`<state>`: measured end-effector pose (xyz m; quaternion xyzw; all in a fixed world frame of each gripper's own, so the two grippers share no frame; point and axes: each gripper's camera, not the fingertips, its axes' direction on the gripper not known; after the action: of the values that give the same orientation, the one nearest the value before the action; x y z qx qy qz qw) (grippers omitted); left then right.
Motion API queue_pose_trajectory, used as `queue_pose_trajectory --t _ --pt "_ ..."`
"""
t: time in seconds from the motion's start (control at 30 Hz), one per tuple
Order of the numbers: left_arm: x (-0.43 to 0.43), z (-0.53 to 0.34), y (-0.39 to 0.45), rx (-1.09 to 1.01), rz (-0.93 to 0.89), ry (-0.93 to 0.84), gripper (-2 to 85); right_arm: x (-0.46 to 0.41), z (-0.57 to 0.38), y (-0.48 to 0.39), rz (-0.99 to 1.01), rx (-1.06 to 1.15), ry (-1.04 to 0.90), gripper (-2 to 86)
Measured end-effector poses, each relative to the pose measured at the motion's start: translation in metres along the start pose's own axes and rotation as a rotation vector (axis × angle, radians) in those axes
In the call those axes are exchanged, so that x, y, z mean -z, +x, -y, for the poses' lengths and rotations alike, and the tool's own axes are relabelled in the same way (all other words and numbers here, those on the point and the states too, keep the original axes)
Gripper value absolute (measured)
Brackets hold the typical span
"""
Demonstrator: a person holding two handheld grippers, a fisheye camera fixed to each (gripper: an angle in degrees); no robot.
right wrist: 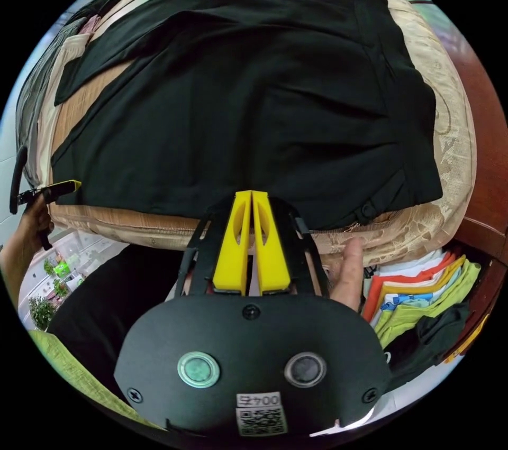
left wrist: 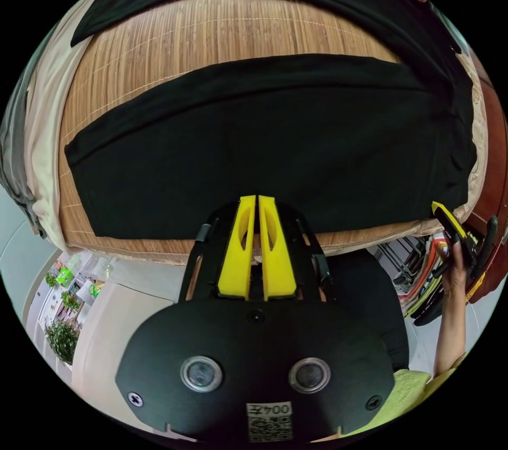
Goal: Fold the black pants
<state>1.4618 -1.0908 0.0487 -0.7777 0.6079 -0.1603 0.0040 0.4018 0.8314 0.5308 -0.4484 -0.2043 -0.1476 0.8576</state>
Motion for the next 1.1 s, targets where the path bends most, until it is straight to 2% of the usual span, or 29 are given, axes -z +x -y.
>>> queue_pose_trajectory --t 0.37,0.47,0.63,0.77,0.87,1.1 --pt "-0.012 -0.012 -0.016 -0.009 -0.055 0.0 1.2 0.001 -0.027 0.062 0.179 -0.109 0.032 -0.7" --pt "-0.014 -0.018 -0.025 -0.002 -0.076 0.008 1.2 0.004 -0.033 0.066 0.131 -0.049 0.038 -0.6" --pt "-0.016 -0.029 -0.045 -0.001 -0.115 0.012 1.2 0.009 -0.039 0.074 0.054 -0.071 -0.009 -0.4" --pt "-0.017 -0.04 -0.065 -0.009 -0.146 0.015 1.4 0.013 -0.043 0.094 0.061 -0.06 -0.039 -0.2" --pt "-0.017 -0.052 -0.081 -0.006 -0.159 0.04 1.7 0.017 -0.049 0.118 0.125 -0.091 -0.055 0.8" --pt "-0.017 -0.081 -0.127 -0.023 -0.234 0.103 5.0 0.045 -0.093 0.173 0.371 -0.184 0.018 10.5"
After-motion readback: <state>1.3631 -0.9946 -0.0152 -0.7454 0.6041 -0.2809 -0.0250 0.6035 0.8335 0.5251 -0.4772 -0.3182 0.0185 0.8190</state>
